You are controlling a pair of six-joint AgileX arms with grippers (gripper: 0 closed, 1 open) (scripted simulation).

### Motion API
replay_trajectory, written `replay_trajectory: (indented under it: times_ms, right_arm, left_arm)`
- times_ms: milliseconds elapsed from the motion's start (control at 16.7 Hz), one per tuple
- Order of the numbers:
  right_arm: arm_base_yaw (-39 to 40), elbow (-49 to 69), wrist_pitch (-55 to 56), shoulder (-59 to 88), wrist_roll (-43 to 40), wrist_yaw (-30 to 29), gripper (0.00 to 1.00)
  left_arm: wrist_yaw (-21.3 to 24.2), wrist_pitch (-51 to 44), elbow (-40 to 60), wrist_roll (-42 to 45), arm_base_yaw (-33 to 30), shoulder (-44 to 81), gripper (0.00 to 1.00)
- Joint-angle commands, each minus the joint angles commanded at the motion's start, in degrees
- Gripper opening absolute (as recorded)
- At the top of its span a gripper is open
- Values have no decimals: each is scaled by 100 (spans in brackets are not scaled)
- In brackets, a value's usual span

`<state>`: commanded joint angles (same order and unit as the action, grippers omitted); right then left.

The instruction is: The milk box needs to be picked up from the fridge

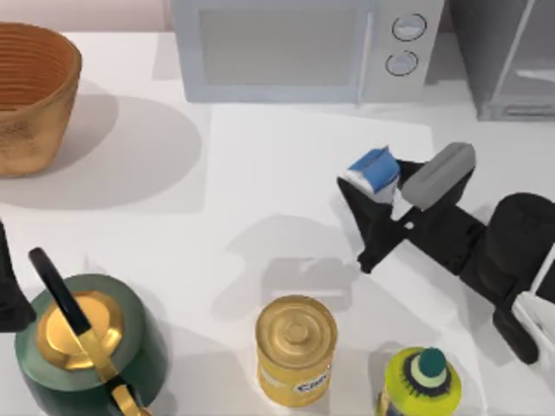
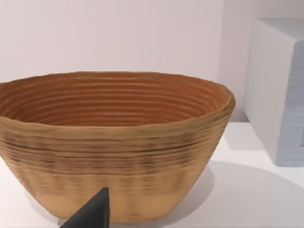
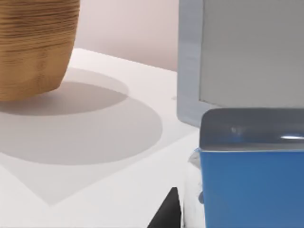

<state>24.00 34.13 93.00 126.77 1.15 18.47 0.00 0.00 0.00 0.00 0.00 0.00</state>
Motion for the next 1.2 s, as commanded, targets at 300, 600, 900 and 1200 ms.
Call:
replay_trajectory:
  times_ms: [300, 600, 900, 1200]
  right_arm:
    - [71, 203, -121, 198, -15, -49, 0]
    - [287, 1351, -545, 804, -15, -286, 0]
    - [330, 1541, -652, 896, -12, -341, 0]
    - [330, 1541, -652, 896, -12, -341, 30]
  left_arm:
    - [0, 0, 0, 0, 0, 0, 100]
    - [0, 0, 0, 0, 0, 0, 100]
    - [0, 0, 0, 0, 0, 0, 100]
    - [0, 0, 0, 0, 0, 0, 100]
